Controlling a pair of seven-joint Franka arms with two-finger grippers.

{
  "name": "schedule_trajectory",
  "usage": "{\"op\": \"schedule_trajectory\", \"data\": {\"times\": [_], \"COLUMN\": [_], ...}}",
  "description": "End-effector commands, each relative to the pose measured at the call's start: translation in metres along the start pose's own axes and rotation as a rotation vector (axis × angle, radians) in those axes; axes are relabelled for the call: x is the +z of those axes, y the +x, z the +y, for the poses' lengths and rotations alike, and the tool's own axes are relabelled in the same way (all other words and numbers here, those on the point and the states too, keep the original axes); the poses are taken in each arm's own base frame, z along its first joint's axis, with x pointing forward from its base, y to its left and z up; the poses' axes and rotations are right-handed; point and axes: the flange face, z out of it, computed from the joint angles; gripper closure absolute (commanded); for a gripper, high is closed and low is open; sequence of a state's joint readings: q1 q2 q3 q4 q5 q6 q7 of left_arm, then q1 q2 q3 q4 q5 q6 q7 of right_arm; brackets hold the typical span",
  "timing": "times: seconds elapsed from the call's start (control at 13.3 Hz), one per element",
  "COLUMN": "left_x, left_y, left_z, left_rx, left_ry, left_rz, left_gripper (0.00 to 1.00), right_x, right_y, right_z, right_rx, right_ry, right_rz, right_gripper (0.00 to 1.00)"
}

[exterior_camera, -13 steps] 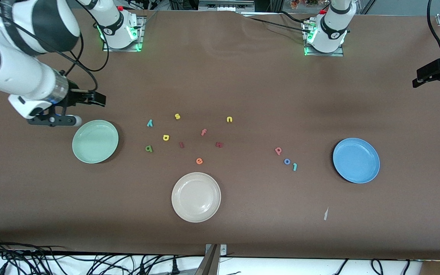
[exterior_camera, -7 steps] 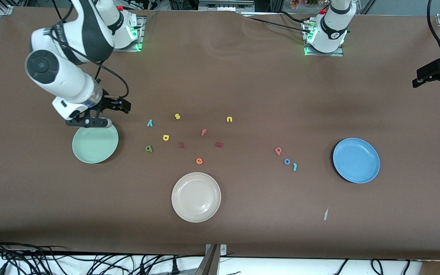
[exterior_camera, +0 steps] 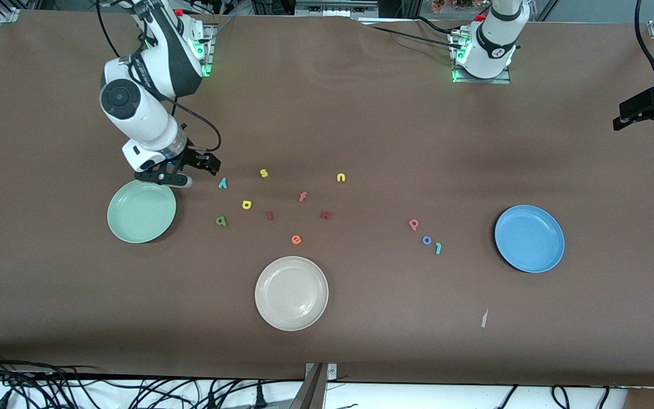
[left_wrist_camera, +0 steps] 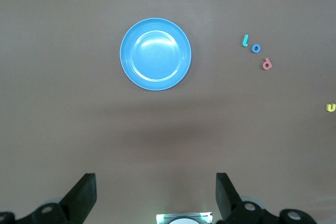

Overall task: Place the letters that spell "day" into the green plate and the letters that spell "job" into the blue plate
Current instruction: 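Move the right gripper over the letters beside the green plate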

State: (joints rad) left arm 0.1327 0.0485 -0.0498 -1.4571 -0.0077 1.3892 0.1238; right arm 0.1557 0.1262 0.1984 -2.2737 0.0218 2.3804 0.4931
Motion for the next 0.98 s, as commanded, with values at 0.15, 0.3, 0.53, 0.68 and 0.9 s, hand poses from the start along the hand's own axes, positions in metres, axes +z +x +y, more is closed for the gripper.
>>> {"op": "schedule_trajectory", "data": {"times": [0.15,0.3,0.53,0.68,0.9], "left_x": [-0.006,-0.006,-0.006,-0.006,-0.006], "left_y": [0.002,0.002,0.002,0.002,0.002], "left_z": [-0.001,-0.001,-0.002,-0.001,-0.001], "left_rx": [0.021,0.023,0.022,0.025,0.025], "left_ry": [0.015,0.011,0.01,0.01,0.008], "left_rz": [0.007,0.009,0.009,0.009,0.01], "left_gripper": [0.0,0.0,0.0,0.0,0.0], "right_x": [0.049,0.062,0.087,0.105,0.118], "right_y": [-0.006,-0.007,-0.007,-0.009,-0.003], "right_z": [-0.012,-0.011,-0.011,-0.015,-0.019], "right_rx": [0.076,0.079,0.12,0.109,0.102], "right_ry": [0.024,0.018,0.009,0.009,0.021], "right_rz": [-0.013,-0.033,-0.063,-0.067,-0.058], "right_gripper": [0.0,0.0,0.0,0.0,0.01]}}
